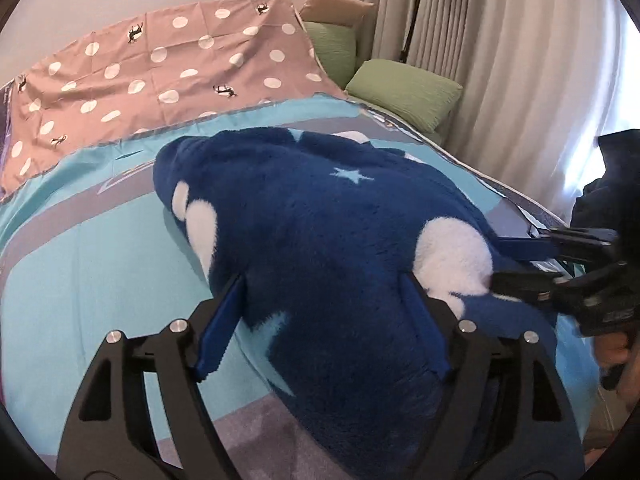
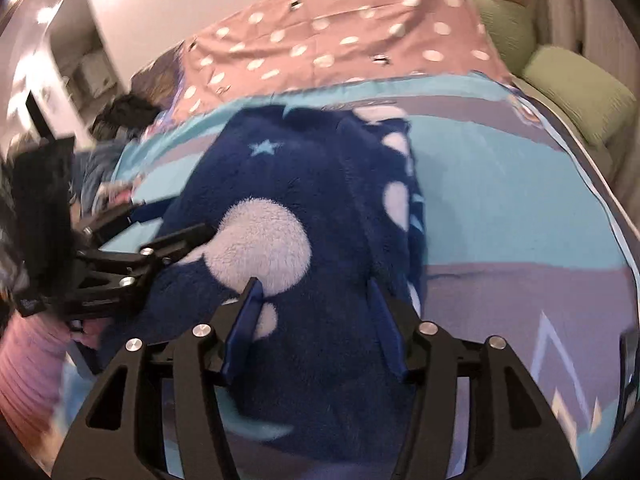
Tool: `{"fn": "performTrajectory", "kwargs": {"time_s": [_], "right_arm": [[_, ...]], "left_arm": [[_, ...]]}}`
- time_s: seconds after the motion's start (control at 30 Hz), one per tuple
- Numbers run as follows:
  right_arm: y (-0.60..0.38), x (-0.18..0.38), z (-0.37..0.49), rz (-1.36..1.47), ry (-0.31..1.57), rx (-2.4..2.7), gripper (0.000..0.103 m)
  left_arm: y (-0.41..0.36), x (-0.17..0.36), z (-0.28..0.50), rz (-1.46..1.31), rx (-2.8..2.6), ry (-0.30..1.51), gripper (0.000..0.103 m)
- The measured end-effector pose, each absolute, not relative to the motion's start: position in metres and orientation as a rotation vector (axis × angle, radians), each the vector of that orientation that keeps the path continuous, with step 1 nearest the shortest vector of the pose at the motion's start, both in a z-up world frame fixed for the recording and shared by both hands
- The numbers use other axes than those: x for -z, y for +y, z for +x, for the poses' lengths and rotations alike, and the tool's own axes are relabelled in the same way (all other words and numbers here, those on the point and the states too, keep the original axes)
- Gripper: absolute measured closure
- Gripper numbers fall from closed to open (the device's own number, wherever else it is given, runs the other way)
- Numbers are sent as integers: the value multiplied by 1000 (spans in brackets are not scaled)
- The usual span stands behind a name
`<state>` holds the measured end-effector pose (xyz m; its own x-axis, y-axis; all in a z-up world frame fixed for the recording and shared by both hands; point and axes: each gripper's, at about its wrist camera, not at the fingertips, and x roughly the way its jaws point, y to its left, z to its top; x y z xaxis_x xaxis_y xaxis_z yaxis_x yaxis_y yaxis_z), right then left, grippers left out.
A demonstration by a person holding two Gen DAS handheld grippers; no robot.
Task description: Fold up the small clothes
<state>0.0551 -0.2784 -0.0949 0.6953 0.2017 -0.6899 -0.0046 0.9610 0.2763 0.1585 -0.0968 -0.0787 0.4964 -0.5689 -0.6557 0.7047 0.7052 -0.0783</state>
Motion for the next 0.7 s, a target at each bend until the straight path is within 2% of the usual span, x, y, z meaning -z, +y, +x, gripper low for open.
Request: {"fn": "performTrajectory", "kwargs": {"time_s": [0.2,0.33,0.43,0.53,0.6,0.7], "right_arm": [[-319,90,-3,534,780,-125,35],[-338,129,-22,801,909,-139,35],[-341,156,-28,1021,928,-180,29],[-340,172,-23,1202,914,-215,17],[-338,168,-18,1244,886,-207,4],[-334,169,-2,1313,863,-191,1]], "left_arm": [[-93,81,158,183,755,724,23],[-90,82,152,172,753,725,23],[-90,82,150,160,742,731,23],[-89,83,149,157,734,731,23],[-89,82,150,150,734,732,23],[-88,83,151,134,741,734,23]]}}
